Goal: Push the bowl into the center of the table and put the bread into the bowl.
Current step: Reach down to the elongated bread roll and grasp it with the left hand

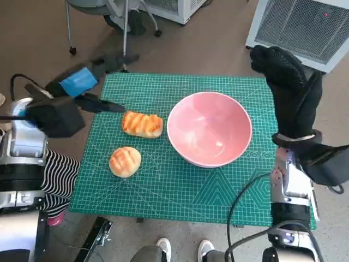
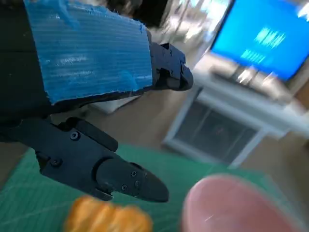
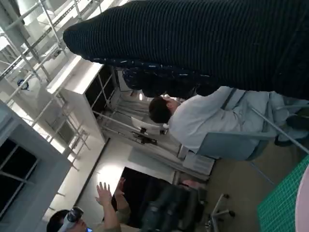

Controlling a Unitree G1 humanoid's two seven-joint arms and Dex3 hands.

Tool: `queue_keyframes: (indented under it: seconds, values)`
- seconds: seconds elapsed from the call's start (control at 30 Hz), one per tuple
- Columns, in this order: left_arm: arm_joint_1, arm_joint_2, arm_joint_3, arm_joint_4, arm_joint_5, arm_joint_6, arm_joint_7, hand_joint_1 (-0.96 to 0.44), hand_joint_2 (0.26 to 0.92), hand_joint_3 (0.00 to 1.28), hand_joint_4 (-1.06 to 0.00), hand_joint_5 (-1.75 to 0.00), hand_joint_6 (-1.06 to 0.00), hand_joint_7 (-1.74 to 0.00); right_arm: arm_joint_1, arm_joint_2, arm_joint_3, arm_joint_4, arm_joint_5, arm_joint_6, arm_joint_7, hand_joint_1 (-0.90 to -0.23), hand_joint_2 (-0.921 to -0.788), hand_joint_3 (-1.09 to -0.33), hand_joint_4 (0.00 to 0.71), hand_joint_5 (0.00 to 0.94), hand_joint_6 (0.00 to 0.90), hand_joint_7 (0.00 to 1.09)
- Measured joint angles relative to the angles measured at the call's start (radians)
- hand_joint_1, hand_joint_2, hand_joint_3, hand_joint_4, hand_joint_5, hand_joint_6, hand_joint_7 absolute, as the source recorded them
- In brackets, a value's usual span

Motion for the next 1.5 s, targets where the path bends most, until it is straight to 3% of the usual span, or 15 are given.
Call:
queue_keyframes:
  seconds: [0.27, 0.6, 1.07, 1.5]
  values:
    - [-0.019, -0.005, -0.081, 0.025, 0.033, 0.025, -0.059, -0.21, 0.765, 0.00, -0.13, 0.00, -0.29, -0.04, 0.000, 0.000, -0.005, 0.003, 0.002, 0.000, 0.000, -0.738, -0.921, -0.631, 0.192, 0.007, 0.158, 0.31]
    - [-0.106, -0.045, -0.173, 0.170, 0.107, 0.037, -0.067, -0.06, 0.750, 0.00, -0.12, 0.00, -0.28, -0.02, 0.000, 0.001, -0.006, 0.013, 0.002, -0.001, 0.001, -0.729, -0.921, -0.632, 0.192, 0.005, 0.157, 0.32]
    - [-0.198, -0.108, -0.260, 0.380, 0.204, 0.098, -0.051, -0.03, 0.752, 0.00, -0.09, 0.00, -0.26, 0.00, 0.001, -0.001, -0.009, 0.016, 0.002, -0.001, 0.001, -0.730, -0.921, -0.632, 0.191, 0.003, 0.155, 0.32]
    - [-0.241, -0.174, -0.326, 0.503, 0.273, 0.114, 0.037, -0.07, 0.752, 0.00, -0.09, 0.00, -0.25, 0.00, 0.007, -0.003, -0.009, 0.010, 0.002, -0.001, 0.000, -0.735, -0.921, -0.632, 0.189, 0.001, 0.153, 0.32]
